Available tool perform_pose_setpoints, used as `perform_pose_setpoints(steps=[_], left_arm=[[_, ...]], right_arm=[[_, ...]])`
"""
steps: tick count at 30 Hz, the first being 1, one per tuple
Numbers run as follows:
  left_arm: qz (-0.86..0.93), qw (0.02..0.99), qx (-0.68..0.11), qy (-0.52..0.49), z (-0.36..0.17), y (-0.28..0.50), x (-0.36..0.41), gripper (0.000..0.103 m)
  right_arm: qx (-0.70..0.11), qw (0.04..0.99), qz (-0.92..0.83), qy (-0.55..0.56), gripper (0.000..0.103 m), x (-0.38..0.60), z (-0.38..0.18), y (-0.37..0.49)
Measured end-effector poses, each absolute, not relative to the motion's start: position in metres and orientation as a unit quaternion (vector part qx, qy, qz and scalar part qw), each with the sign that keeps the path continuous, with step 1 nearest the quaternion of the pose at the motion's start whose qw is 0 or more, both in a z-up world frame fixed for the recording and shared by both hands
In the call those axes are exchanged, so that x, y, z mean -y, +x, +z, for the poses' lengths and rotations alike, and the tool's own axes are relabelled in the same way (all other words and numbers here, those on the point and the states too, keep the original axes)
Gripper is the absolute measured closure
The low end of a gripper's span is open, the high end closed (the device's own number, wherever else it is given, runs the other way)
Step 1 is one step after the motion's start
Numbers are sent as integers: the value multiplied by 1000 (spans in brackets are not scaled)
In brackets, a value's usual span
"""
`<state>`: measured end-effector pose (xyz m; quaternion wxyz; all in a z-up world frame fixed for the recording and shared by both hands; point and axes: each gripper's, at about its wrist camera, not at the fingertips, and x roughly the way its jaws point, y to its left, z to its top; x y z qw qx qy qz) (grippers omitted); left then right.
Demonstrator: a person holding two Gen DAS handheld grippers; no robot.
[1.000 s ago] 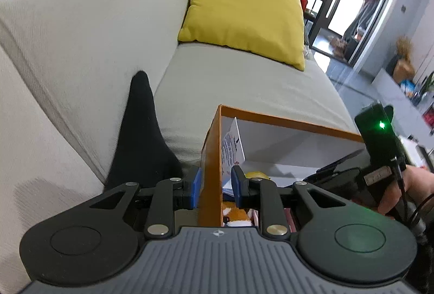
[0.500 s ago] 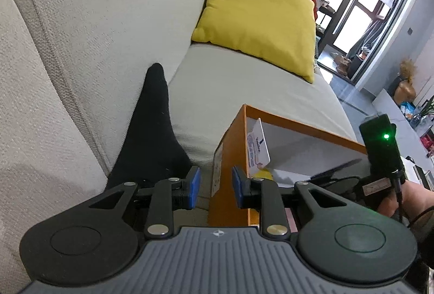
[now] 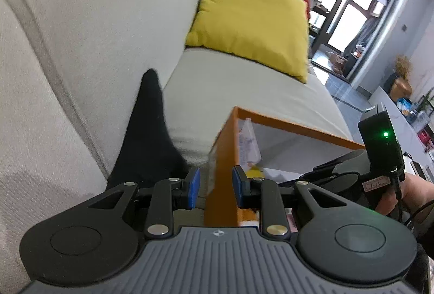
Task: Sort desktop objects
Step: 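Withdraw both tools from the box toward the pink stick and white box, then grasp the pink selfie stick handle with the left tool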
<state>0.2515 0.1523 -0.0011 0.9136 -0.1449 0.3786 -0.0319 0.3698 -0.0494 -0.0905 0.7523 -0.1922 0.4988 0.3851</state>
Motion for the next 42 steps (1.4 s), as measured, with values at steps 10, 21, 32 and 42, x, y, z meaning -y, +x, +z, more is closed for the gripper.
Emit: perform_pose_setpoints(steps=[10, 21, 32, 42], left_arm=[[-82, 925, -356, -105, 42, 194, -106, 74], [-122, 901, -408, -77, 21, 121, -54, 74], [-118, 844, -520, -57, -66, 70, -23, 69], [-72, 815, -555, -150, -114, 74, -52, 52]], right_arm=[[-411, 815, 384, -141, 73, 123, -18, 300], [-368, 854, 365, -40, 65, 215, -13, 187], [-477, 829, 287, 59, 65, 275, -95, 127], [-524, 803, 269, 90, 65, 285, -126, 113]])
